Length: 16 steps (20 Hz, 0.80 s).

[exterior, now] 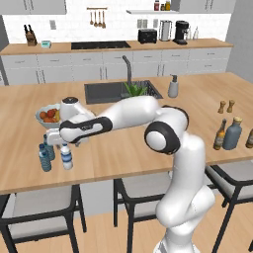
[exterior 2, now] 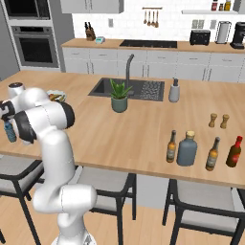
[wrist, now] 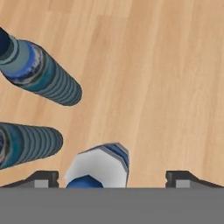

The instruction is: Move the plastic bottles in the middle to the plastics group, and the glass bottles in the middle to the glass group.

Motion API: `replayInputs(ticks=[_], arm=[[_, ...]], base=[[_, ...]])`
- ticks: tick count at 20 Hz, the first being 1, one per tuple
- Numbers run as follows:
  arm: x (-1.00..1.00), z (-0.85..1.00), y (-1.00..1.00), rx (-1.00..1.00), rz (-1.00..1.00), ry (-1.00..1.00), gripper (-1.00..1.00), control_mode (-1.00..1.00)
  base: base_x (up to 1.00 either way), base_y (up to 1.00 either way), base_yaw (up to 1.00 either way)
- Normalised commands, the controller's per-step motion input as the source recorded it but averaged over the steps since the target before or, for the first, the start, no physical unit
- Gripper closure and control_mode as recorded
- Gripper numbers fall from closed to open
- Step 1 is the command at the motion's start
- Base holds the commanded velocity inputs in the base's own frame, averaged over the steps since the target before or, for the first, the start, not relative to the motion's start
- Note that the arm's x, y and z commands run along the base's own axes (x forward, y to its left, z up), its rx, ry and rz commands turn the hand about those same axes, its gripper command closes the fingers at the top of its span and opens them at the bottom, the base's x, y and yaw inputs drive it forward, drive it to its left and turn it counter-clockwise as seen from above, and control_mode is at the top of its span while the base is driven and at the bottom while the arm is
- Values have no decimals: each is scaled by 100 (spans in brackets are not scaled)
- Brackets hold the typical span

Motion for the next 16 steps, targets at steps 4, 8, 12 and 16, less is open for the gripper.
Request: replayInputs(ticks=[4, 8, 12, 16], arm=[[0, 30, -2, 0, 0, -7, -100, -100], [-2, 49, -31, 0, 0, -13, -100, -100], [-22, 24, -65, -1, 0, -11, -100, -100], [-38, 5, -85, 0, 0, -7, -100, -100]], base=[[0, 0, 0], [0, 0, 0], [0, 0, 0], [0, 0, 0]])
